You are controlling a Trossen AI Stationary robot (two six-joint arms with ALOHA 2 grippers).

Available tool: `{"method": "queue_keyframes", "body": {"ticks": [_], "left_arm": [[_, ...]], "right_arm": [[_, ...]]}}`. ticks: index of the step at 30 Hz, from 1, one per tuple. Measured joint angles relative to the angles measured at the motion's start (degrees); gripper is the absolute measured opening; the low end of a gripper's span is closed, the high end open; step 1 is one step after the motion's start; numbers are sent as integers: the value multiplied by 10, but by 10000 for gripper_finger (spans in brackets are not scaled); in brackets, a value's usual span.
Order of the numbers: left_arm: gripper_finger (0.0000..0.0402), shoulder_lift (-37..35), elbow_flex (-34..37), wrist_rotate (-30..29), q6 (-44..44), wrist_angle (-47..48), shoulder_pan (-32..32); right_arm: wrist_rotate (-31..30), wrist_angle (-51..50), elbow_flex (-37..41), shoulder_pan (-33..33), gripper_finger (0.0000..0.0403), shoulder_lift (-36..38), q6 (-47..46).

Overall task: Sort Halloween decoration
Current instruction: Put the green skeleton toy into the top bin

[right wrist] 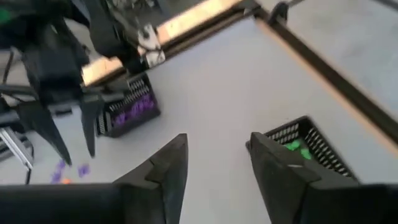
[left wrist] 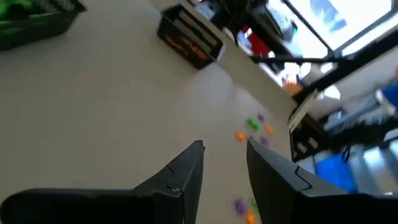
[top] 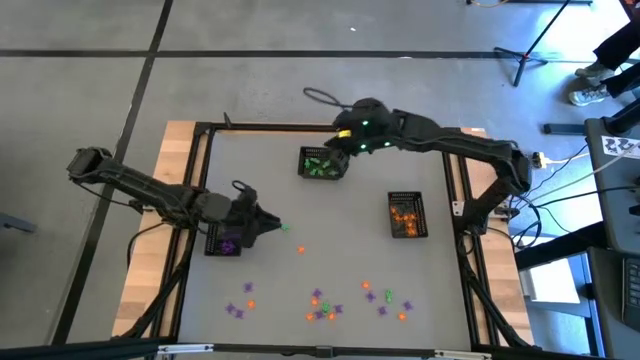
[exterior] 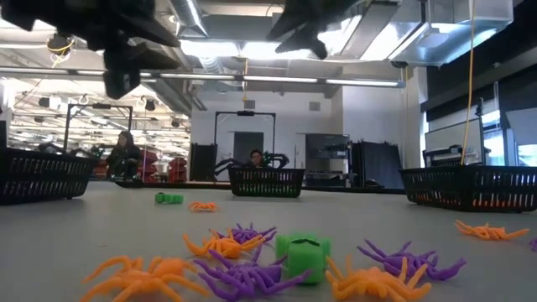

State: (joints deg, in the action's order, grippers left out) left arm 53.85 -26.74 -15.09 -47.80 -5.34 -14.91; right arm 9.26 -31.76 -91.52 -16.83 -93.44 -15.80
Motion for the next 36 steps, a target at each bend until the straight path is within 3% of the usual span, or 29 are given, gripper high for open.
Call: {"method": "queue_keyframes", "body": {"ticks": [7, 15, 26, 36], "left_arm": [[116, 82, -74, 72, 66, 150, 33], [116, 181, -155, 86, 152, 309, 71], [116, 330, -185, 176, 274, 319, 120], [116, 388, -185, 154, 279, 307, 138]], "right_arm": [[-7, -12, 0, 0, 167, 48, -3], [-54, -35, 0, 40, 167, 65, -5], [-73, -48, 1, 88, 167, 87, -6], [-88, -84, 1, 95, 167, 124, -9]]}}
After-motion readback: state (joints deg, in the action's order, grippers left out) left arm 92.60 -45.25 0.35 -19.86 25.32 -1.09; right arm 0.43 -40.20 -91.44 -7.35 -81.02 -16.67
